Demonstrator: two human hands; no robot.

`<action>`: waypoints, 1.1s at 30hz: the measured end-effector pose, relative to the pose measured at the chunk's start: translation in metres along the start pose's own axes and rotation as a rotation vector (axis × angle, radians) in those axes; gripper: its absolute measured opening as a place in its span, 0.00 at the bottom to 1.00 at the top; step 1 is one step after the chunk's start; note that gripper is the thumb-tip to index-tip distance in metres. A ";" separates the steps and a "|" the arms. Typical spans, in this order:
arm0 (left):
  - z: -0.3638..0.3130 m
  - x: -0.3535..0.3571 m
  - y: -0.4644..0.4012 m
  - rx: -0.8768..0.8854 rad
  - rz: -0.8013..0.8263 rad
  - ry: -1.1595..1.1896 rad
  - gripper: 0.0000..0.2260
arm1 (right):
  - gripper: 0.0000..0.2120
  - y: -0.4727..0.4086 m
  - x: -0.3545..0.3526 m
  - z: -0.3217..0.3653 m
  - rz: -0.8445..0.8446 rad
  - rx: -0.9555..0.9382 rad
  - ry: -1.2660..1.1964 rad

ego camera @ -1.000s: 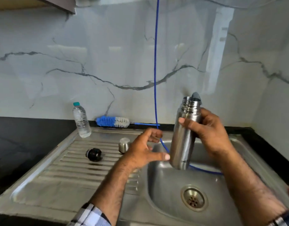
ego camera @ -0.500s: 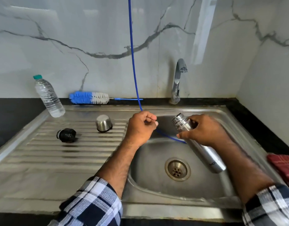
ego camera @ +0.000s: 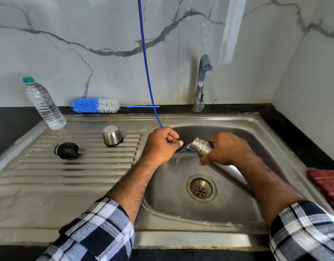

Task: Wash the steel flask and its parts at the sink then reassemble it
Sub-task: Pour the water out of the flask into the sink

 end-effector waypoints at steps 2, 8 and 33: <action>0.000 0.001 0.000 -0.003 -0.002 -0.008 0.08 | 0.34 -0.001 0.000 -0.001 0.001 0.008 0.007; -0.007 0.002 0.003 0.027 0.003 -0.025 0.08 | 0.34 0.000 0.000 0.000 0.018 0.015 0.031; -0.006 -0.005 0.002 0.025 -0.018 -0.014 0.04 | 0.30 0.007 -0.002 0.005 0.009 -0.025 0.041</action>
Point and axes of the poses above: each hand's wrist, its own y-axis away from the middle knuckle, its own x-axis out of the palm, z = x × y, the point moved 1 cm from there along -y, towards the middle knuckle, and after that the axes turned 9 degrees about x, right-handed, at the moved point
